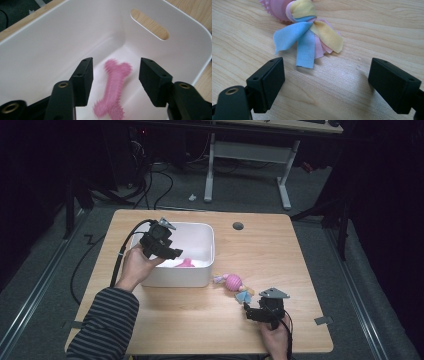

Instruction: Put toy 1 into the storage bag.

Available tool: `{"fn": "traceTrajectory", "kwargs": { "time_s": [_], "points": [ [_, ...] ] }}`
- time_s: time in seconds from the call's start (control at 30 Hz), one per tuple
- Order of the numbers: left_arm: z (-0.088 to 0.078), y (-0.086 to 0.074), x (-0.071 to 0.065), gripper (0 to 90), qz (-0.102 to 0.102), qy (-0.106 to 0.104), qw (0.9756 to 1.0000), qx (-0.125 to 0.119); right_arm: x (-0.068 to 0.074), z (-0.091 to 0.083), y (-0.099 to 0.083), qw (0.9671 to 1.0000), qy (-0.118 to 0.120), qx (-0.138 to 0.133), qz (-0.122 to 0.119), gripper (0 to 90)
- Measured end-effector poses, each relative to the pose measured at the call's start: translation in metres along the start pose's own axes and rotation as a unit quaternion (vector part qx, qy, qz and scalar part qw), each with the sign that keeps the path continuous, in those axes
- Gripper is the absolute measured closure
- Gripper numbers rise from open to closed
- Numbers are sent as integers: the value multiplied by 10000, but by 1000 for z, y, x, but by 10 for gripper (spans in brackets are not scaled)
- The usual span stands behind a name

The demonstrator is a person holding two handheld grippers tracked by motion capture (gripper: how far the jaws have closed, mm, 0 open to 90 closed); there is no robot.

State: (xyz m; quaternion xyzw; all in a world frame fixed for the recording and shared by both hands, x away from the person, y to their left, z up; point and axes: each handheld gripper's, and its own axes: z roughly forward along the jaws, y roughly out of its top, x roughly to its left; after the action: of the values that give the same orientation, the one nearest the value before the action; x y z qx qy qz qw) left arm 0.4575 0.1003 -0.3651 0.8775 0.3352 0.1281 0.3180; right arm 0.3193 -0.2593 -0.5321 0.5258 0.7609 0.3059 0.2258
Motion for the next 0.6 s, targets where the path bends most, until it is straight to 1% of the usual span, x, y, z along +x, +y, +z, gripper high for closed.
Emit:
{"fn": "traceTrajectory", "kwargs": {
  "time_s": [0.07,0.1,0.13,0.17,0.23,0.27,0.3,0.33,0.37,0.4,0.47,0.5,0.53,0.57,0.6],
  "points": [
    [-9,-1,1,414,-46,25,9999,-151,0,0,0,10000,-2,-1,-3,137],
    [-9,-1,1,408,-46,25,9999,-151,0,0,0,10000,-2,-1,-3,137],
    [-16,-2,3,401,-91,40,9996,-252,0,0,0,10000,1,-1,1,137],
    [-16,-2,3,396,-91,40,9996,-252,0,0,0,10000,1,-1,1,137],
    [-22,-3,5,393,-121,88,9992,-368,0,0,0,10000,-1,-1,-1,137],
    [-25,-4,5,388,-156,69,9990,-412,0,0,0,10000,0,0,-2,137],
    [-29,-5,5,385,-156,71,9988,-453,0,0,0,10000,0,0,-2,138],
    [-36,-6,4,376,-162,80,9983,-552,0,0,0,10000,1,-1,-1,138],
    [-36,-6,4,372,-162,80,9983,-552,0,0,0,10000,0,-1,-1,138],
    [-43,-8,2,370,-164,121,9978,-635,0,0,0,10000,1,-1,-1,138],
    [-50,-10,0,370,-120,189,9974,-688,0,0,0,10000,0,-1,-1,138],
    [-50,-10,0,370,-120,189,9974,-688,0,0,0,10000,0,-1,-1,138],
    [-56,-13,-2,370,-87,222,9969,-753,0,0,0,10000,1,-2,-2,138],
    [-60,-14,-3,370,-81,234,9966,-788,0,0,0,10000,2,-3,-2,138],
    [-60,-14,-3,370,-81,234,9966,-788,0,0,0,10000,1,-1,-2,138]
  ]
}}
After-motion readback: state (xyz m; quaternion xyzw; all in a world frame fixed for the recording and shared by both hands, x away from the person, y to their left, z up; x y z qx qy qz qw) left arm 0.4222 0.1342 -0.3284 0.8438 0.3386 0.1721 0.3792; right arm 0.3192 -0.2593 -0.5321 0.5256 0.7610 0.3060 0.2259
